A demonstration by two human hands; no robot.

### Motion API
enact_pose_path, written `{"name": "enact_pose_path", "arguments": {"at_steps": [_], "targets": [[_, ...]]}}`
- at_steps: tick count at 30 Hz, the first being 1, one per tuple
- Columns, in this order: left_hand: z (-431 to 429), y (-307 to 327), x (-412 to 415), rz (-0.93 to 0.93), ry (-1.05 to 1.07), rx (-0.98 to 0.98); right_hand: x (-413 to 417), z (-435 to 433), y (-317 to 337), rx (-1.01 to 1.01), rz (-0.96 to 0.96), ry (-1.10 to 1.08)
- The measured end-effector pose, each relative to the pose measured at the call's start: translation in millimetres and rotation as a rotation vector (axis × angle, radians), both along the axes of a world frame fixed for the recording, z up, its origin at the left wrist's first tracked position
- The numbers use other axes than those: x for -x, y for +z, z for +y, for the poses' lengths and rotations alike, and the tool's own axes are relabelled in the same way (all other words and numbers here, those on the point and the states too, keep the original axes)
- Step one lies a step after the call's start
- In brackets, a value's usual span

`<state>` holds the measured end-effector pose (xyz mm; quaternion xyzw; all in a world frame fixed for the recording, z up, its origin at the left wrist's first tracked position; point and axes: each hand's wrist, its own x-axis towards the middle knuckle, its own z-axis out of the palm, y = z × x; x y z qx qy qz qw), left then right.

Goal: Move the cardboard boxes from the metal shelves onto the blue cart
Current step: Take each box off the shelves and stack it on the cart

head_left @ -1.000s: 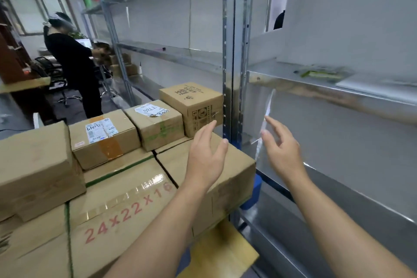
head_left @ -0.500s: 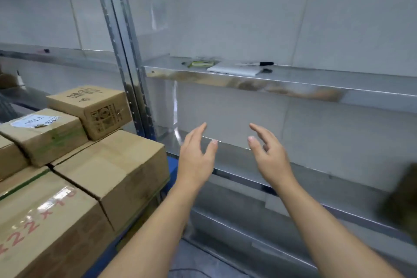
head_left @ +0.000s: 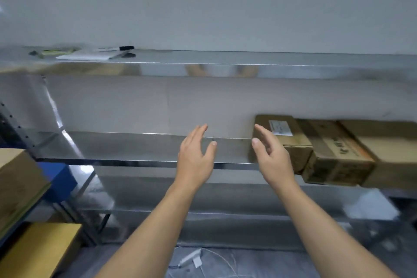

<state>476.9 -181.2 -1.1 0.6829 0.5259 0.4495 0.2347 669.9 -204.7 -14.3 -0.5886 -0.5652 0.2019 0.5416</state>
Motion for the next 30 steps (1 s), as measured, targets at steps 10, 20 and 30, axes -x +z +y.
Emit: {"name": "enact_pose_path", "arguments": {"at_steps": [10,20,30], "targets": [[-19.4,-15.8,-111.5,0.069,-0.149,0.029,-105.6,-54.2,-6.4,0.082,0.032,-0.161],[23.7,-26.4,-176.1,0.066,-0.213,0.077,-162.5,-28.3,-25.4,0.158,0.099,-0.253],[110.9,-61.2,-232.7,0.027,-0.132,0.289,-198.0,56.9,-44.5,0.245,-0.108,-0.291]]}}
